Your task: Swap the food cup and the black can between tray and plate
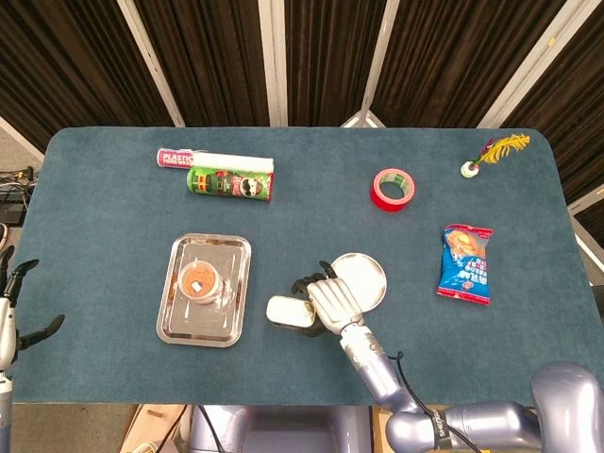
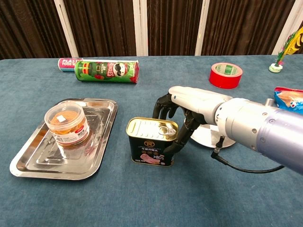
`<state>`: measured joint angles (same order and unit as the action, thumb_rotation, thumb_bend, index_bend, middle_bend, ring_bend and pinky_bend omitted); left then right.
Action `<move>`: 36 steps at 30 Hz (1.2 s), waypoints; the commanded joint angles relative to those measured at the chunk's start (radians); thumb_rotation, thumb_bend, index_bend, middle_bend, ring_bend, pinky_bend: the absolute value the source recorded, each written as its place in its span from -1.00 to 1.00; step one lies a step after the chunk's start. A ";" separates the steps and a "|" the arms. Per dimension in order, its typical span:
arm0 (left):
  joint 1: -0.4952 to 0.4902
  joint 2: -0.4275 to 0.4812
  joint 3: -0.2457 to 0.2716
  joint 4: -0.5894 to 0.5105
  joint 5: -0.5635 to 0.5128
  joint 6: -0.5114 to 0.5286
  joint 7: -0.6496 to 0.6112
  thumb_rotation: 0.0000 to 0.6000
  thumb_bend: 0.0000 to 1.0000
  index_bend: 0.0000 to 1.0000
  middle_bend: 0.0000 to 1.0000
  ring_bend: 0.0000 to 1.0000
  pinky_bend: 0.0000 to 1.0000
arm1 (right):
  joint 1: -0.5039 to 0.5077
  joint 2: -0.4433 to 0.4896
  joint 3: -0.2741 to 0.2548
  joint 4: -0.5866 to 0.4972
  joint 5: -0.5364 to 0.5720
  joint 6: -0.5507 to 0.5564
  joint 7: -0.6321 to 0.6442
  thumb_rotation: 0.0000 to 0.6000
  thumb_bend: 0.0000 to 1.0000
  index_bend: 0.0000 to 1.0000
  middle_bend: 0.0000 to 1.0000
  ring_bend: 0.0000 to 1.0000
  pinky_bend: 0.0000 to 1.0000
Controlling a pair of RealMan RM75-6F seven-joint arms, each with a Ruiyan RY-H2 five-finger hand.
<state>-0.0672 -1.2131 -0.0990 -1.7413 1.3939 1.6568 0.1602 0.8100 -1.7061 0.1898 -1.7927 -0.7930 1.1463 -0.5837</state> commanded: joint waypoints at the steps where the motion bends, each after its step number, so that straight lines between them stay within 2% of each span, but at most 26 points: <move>1: 0.001 0.000 -0.002 0.002 -0.001 -0.003 -0.004 1.00 -0.79 -0.57 -1.00 -1.00 -0.97 | -0.002 -0.018 0.004 0.013 -0.001 0.013 -0.001 1.00 -1.00 -0.16 -0.22 -0.41 -1.00; 9: 0.008 -0.002 -0.014 0.000 -0.006 -0.004 -0.027 1.00 -0.79 -0.54 -1.00 -1.00 -0.97 | -0.004 -0.055 0.024 0.034 0.005 0.038 0.004 1.00 -0.89 0.02 -0.11 -0.34 -1.00; 20: 0.014 -0.003 -0.027 -0.002 -0.011 -0.010 -0.049 1.00 -0.77 -0.51 -1.00 -1.00 -0.97 | -0.005 -0.079 0.045 0.050 0.031 0.049 -0.005 1.00 -0.64 0.22 0.06 -0.24 -1.00; 29: 0.019 -0.007 -0.042 -0.003 -0.026 -0.011 -0.059 1.00 -0.75 -0.49 -1.00 -1.00 -0.97 | -0.027 -0.035 0.049 0.021 -0.010 0.004 0.073 1.00 -0.51 0.32 0.15 -0.07 -1.00; 36: 0.020 -0.007 -0.050 -0.008 -0.037 -0.017 -0.057 1.00 -0.75 -0.49 -1.00 -1.00 -0.97 | -0.052 0.023 0.062 -0.025 -0.054 -0.031 0.165 1.00 -0.49 0.34 0.17 -0.05 -1.00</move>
<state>-0.0470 -1.2195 -0.1483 -1.7494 1.3569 1.6400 0.1029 0.7668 -1.6988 0.2467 -1.8048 -0.8345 1.1243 -0.4371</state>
